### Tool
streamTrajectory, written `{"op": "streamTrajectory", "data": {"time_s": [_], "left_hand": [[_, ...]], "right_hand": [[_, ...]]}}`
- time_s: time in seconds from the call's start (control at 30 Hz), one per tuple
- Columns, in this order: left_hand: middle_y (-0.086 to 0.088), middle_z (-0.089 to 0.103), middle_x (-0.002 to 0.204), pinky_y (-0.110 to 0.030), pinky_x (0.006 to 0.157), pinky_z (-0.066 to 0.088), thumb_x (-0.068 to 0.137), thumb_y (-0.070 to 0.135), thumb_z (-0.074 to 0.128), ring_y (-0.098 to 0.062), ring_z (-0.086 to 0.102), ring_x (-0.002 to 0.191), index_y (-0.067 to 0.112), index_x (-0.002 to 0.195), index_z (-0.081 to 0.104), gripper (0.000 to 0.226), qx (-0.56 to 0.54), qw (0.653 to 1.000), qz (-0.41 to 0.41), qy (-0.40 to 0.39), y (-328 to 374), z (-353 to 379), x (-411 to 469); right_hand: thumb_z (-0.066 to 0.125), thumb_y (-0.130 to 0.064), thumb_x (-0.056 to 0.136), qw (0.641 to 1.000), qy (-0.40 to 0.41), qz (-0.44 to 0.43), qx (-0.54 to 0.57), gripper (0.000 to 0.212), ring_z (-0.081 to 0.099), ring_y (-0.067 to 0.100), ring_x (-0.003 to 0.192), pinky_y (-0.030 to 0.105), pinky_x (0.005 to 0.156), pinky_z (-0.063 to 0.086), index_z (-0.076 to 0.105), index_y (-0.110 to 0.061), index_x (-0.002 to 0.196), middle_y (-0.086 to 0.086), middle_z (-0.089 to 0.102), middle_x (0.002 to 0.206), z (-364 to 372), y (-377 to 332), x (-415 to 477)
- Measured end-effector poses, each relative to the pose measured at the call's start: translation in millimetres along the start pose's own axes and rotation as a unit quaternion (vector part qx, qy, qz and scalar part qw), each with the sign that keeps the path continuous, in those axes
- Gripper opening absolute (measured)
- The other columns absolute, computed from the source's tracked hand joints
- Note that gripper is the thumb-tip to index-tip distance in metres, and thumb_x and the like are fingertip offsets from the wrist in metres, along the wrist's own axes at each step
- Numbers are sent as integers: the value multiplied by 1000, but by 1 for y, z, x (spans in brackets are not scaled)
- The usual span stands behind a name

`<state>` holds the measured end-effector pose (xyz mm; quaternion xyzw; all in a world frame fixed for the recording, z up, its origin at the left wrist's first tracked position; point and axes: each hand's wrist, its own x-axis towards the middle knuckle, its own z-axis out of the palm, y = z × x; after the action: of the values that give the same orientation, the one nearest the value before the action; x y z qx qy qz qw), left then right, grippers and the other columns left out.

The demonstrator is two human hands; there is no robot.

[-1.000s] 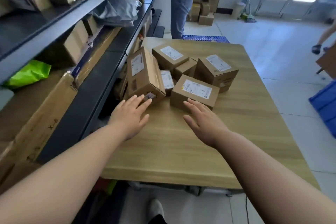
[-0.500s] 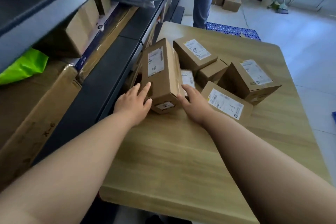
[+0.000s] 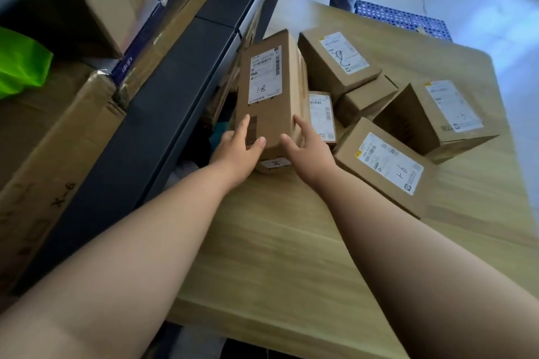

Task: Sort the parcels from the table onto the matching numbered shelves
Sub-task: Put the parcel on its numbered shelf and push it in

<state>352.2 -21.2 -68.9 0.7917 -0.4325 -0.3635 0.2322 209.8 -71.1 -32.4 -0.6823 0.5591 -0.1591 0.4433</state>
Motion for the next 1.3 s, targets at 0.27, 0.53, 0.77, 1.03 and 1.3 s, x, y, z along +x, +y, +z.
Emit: {"op": "streamTrajectory", "data": {"time_s": [0.27,0.53,0.77,1.03,1.3], "left_hand": [[-9,19,149,-24,97,28,95,42,50,-25,38,129,32,152,14,68,-11,997,25,72,-6,26,-70],[-11,12,152,-29,103,32,98,35,48,-26,38,129,26,152,16,63,-19,998,25,62,-16,55,-130],[-15,15,149,-33,106,30,99,27,47,-33,35,130,22,151,21,58,-9,996,22,87,-12,87,-186],[-11,15,145,-21,100,28,94,33,56,-23,37,128,20,152,15,72,10,996,-1,86,-8,121,-232],[-6,12,149,-32,105,34,95,47,49,-25,35,131,28,152,15,69,100,993,18,54,-11,137,-255]], "right_hand": [[61,-32,90,997,-23,41,59,61,51,20,125,44,103,45,34,-33,144,1,49,141,-8,33,-53],[63,-26,88,994,-59,35,82,64,48,15,125,41,108,41,34,-36,145,-2,48,141,-12,70,-106],[59,-50,68,989,-116,7,96,83,48,13,129,43,109,39,32,-35,145,-8,48,142,-32,101,-148],[50,2,95,976,-182,-11,116,66,40,19,136,41,115,31,18,-13,151,6,37,150,-58,135,-190],[54,-11,95,973,-216,21,74,68,45,16,129,41,112,36,18,-26,151,4,39,151,-65,167,-200]]}}
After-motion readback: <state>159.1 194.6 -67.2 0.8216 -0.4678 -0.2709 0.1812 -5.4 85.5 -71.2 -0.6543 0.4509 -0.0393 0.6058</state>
